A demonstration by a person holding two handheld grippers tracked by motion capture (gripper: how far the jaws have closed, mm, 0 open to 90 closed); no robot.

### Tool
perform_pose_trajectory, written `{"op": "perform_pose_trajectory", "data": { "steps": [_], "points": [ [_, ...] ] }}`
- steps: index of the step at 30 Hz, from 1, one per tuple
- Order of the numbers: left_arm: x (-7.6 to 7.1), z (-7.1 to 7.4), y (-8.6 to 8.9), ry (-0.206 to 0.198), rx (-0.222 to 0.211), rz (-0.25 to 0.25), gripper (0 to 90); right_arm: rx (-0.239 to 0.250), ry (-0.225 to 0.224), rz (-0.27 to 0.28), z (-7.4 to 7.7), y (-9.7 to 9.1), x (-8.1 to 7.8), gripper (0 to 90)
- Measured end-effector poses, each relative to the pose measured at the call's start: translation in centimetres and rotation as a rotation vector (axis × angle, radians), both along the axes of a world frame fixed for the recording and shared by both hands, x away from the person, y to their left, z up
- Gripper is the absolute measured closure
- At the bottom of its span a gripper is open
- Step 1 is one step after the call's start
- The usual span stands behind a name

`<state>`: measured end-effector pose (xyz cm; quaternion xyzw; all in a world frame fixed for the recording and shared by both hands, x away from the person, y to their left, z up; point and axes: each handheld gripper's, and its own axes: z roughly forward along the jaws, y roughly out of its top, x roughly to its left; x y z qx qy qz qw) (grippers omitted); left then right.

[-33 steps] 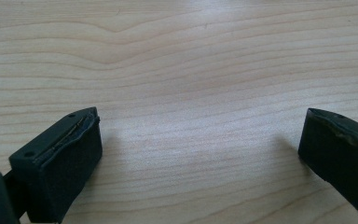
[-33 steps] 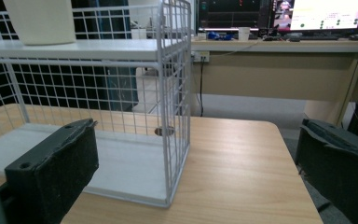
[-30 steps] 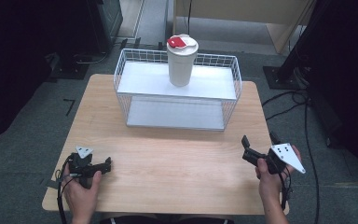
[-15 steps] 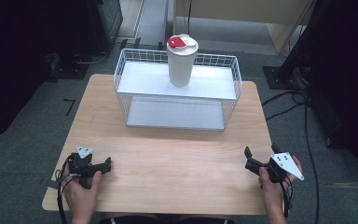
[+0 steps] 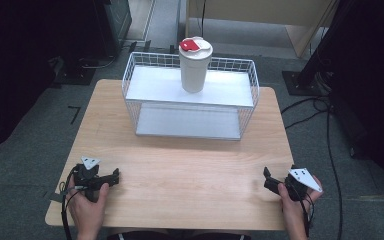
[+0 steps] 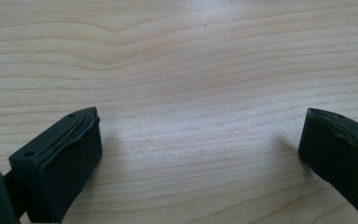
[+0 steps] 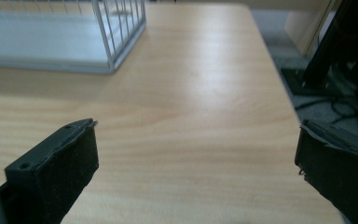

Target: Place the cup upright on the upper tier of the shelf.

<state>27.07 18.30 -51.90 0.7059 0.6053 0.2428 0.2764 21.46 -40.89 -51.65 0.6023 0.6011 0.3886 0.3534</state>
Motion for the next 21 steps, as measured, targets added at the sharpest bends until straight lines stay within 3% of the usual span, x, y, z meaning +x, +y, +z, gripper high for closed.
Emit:
{"op": "perform_pose_trajectory", "data": {
  "steps": [2, 6, 13, 21],
  "points": [
    [0.0, 0.0, 0.0, -0.001, 0.000, 0.000, 0.0, -0.014, 0.048, 0.007, -0.3, 0.1, 0.3, 0.0],
    [0.0, 0.0, 0.0, -0.001, 0.000, 0.000, 0.0, -0.041, 0.085, 0.019, -0.4, 0.3, 0.5, 0.0],
    [0.0, 0.0, 0.0, -0.001, 0.000, 0.000, 0.0, -0.093, 0.281, 0.093, -0.9, 0.9, 1.4, 0.0],
    [0.0, 0.0, 0.0, 0.000, 0.001, 0.000, 0.0, -0.060, 0.302, 0.102, -0.9, 0.7, 1.6, 0.0]
  ]
}}
